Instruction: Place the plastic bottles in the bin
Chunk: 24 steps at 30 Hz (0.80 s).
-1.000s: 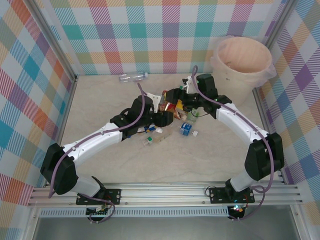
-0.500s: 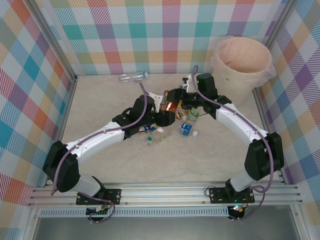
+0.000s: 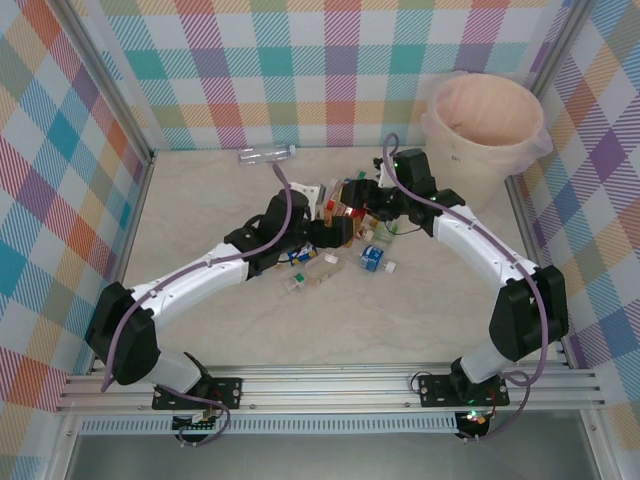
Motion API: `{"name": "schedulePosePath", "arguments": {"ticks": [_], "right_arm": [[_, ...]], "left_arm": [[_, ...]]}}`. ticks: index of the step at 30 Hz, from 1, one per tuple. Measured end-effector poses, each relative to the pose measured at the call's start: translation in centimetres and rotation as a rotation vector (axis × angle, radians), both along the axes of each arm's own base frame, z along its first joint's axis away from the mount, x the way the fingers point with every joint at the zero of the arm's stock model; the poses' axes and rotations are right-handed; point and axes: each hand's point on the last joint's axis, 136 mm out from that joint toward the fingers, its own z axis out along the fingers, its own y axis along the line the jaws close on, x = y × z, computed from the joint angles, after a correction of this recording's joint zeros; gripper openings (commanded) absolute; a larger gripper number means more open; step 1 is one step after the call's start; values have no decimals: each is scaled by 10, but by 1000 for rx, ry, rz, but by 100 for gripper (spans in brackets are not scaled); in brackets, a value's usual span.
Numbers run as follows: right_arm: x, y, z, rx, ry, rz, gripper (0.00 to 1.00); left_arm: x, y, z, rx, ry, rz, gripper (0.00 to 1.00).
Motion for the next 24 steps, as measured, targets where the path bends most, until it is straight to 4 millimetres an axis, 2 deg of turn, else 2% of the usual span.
{"name": "schedulePosePath", "arguments": {"ticks": [5,9,13,19,24], "right_arm": [[5,-19,-2,-72,-26,-56,49],[7,-38,14,-151,-91,-99,49],[12,-59,45,-234,-208,-146,49],[25,-92,96,-324,-370,-243,48],[42,-122,143,-378,-489,-344,48]], "left_arm": [[10,37,8,-4,-34,200,100],[11,65,13,-11,-56,336,100],[12,97,13,14,-48,487,100],[10,150,-11,106,35,694,100],[7,167,-20,125,76,760,100]]}}
